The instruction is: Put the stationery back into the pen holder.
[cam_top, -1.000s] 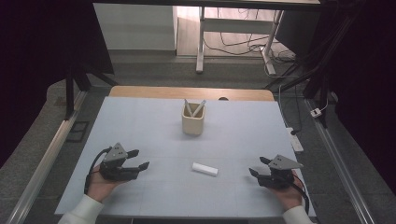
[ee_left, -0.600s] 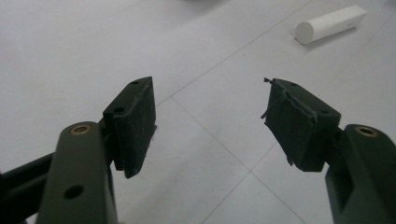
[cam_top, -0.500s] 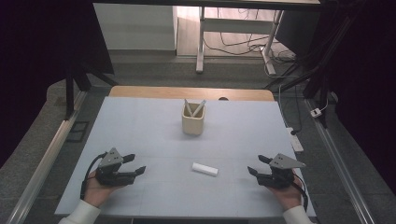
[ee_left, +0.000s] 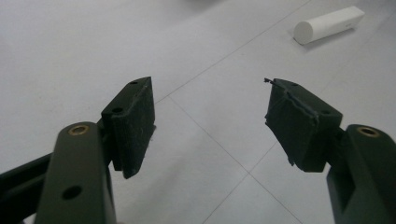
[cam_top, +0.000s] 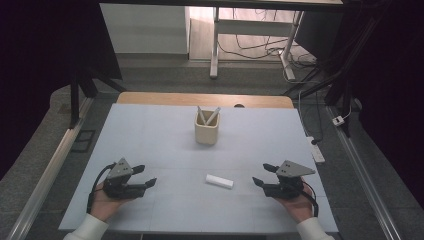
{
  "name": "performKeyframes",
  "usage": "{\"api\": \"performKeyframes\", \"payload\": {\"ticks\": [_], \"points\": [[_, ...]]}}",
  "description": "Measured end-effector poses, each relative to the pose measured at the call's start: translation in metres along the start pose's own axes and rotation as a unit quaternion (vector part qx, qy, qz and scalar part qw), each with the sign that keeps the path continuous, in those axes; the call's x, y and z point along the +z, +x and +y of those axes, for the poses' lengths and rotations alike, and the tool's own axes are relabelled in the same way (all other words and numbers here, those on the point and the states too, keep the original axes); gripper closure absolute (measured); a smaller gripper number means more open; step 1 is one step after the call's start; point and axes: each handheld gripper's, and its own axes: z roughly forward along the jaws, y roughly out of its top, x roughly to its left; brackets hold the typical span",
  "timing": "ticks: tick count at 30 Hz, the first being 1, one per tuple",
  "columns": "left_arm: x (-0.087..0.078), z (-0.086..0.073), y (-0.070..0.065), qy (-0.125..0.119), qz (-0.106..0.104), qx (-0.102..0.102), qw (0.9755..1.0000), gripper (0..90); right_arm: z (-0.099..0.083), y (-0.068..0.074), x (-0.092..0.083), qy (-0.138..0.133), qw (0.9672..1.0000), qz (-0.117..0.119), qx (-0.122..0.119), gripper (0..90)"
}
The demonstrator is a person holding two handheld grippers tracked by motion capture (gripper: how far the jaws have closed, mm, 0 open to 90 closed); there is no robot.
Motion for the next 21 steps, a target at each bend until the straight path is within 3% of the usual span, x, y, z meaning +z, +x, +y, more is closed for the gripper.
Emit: {"api": "performKeyframes", "payload": {"ticks": [21], "points": [[0.004,-0.001,-0.001,0.009,0.001,0.007,0.9999,32.5,0.02,0.012,0.026,0.038,0.9985,0.036,-0.018,36.1]]}}
